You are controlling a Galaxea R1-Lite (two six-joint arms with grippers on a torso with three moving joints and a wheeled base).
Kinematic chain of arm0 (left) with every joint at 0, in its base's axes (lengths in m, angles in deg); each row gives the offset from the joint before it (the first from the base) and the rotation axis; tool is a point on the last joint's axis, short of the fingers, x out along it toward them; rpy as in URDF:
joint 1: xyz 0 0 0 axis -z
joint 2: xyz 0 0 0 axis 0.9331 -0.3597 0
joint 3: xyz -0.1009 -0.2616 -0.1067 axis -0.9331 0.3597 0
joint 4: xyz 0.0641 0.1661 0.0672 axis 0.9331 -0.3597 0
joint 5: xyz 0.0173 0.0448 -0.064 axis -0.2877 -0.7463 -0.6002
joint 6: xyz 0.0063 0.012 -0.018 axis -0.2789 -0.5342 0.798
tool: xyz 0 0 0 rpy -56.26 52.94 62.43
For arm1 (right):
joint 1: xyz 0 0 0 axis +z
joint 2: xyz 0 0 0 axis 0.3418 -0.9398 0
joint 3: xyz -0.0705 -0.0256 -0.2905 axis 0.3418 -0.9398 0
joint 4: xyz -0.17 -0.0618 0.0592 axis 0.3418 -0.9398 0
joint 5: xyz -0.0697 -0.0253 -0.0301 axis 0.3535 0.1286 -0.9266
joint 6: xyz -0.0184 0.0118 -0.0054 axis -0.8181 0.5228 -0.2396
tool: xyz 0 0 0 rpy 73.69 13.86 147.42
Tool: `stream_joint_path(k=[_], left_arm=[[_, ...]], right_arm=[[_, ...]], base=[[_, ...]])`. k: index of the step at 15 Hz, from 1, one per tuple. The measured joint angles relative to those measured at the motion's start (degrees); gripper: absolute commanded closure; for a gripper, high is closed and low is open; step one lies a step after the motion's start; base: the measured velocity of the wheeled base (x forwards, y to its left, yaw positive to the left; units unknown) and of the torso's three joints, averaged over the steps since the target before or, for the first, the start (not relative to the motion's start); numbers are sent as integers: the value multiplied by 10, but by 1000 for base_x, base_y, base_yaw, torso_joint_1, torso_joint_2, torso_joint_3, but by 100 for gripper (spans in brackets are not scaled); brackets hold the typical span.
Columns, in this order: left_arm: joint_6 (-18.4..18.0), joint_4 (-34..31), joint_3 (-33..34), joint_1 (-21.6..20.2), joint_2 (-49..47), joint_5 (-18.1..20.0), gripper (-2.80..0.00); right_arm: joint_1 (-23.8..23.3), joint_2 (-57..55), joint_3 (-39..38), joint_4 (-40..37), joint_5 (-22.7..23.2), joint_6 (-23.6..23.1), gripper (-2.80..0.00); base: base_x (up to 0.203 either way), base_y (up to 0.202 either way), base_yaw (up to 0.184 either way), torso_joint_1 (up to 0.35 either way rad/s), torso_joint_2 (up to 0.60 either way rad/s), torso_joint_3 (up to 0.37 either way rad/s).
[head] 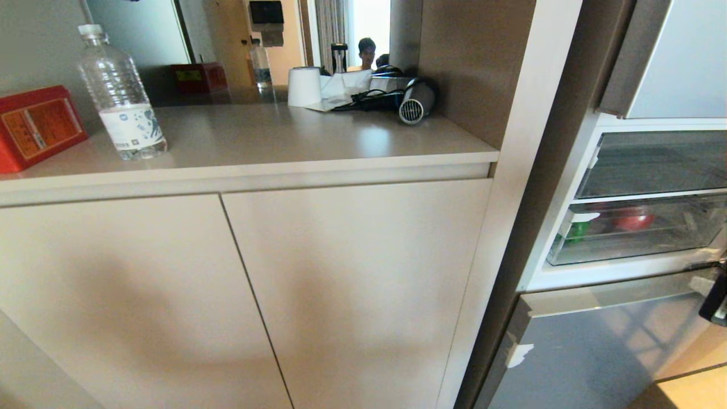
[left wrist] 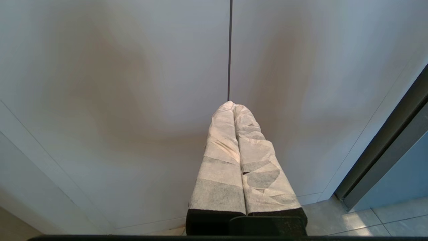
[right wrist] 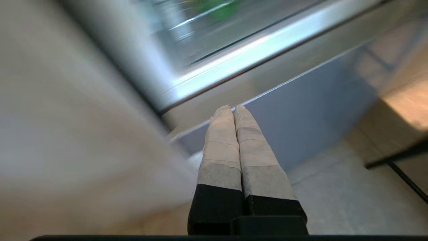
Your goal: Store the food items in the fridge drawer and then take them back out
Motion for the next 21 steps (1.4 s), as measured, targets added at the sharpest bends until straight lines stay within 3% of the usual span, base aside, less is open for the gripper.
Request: stream_joint_path(k=[4, 7, 10, 13, 18, 21], left_arm=[[0, 0, 0, 0, 0, 0, 0], [0, 0, 0, 0, 0, 0, 0], [0, 0, 0, 0, 0, 0, 0], [0, 0, 0, 0, 0, 0, 0], [0, 0, 0, 0, 0, 0, 0], [0, 0, 0, 0, 0, 0, 0]], right_arm=[[-152, -175, 18, 152, 98, -7, 0], [-199, -271, 28, 249, 152, -6, 0], [-218, -352, 36, 351, 165, -4, 0], [-222, -392, 29, 456, 222, -4, 0], [-202, -424, -5, 613, 253, -12, 0], [-191, -425, -27, 622, 255, -15, 0]], base=[[0, 0, 0, 0, 0, 0], [0, 0, 0, 0, 0, 0], [0, 0, 0, 0, 0, 0], [0, 0, 0, 0, 0, 0], [0, 0, 0, 0, 0, 0], [0, 0, 0, 0, 0, 0]])
